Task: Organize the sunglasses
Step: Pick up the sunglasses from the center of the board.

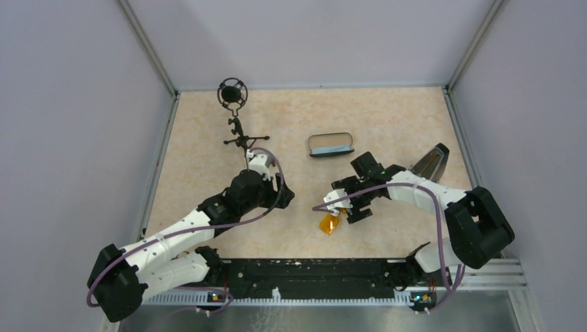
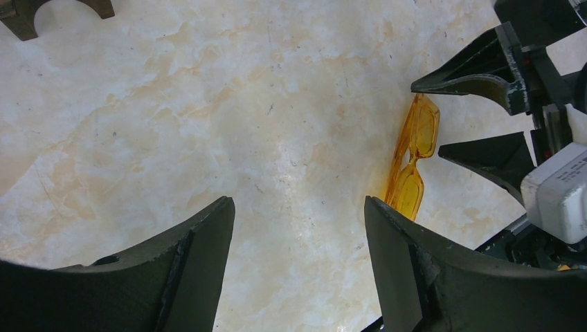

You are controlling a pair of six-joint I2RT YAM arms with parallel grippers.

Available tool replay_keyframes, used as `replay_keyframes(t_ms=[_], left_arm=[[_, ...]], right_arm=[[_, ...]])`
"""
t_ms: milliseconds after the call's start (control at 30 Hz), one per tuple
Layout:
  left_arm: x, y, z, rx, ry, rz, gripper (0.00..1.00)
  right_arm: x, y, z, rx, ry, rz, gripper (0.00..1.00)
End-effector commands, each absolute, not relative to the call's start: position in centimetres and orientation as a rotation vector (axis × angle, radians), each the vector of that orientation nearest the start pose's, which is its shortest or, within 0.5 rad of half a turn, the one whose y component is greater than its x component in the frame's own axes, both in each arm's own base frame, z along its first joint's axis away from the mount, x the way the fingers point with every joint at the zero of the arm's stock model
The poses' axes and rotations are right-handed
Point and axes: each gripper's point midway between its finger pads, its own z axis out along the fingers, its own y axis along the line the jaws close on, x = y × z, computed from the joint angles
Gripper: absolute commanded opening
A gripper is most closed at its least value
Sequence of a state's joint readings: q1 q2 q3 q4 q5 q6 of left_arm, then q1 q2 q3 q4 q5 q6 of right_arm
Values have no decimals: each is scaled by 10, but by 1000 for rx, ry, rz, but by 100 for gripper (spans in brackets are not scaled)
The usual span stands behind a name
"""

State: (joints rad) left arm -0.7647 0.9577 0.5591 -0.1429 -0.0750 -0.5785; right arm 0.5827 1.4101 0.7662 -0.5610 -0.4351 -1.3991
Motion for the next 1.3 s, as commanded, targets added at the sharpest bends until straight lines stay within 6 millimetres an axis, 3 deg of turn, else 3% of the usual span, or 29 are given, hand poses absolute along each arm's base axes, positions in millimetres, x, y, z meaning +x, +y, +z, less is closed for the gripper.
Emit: replay_keyframes(t_ms=[0,600,900,1267], left_arm=[[221,-227,140,142,2150,-743,76],[216,-230,137,129,2159,-787,76],[211,-230,131,132,2177,-799,76],[211,-231,130,136,2176,-802,76]], right_arm=[[232,199,37,-2280,1300,331,83],[219,191,42,-2206,1380,336,55],[214,187,31,-2212,1408,348,61],[213,192,38,-2179,1440,389,60]])
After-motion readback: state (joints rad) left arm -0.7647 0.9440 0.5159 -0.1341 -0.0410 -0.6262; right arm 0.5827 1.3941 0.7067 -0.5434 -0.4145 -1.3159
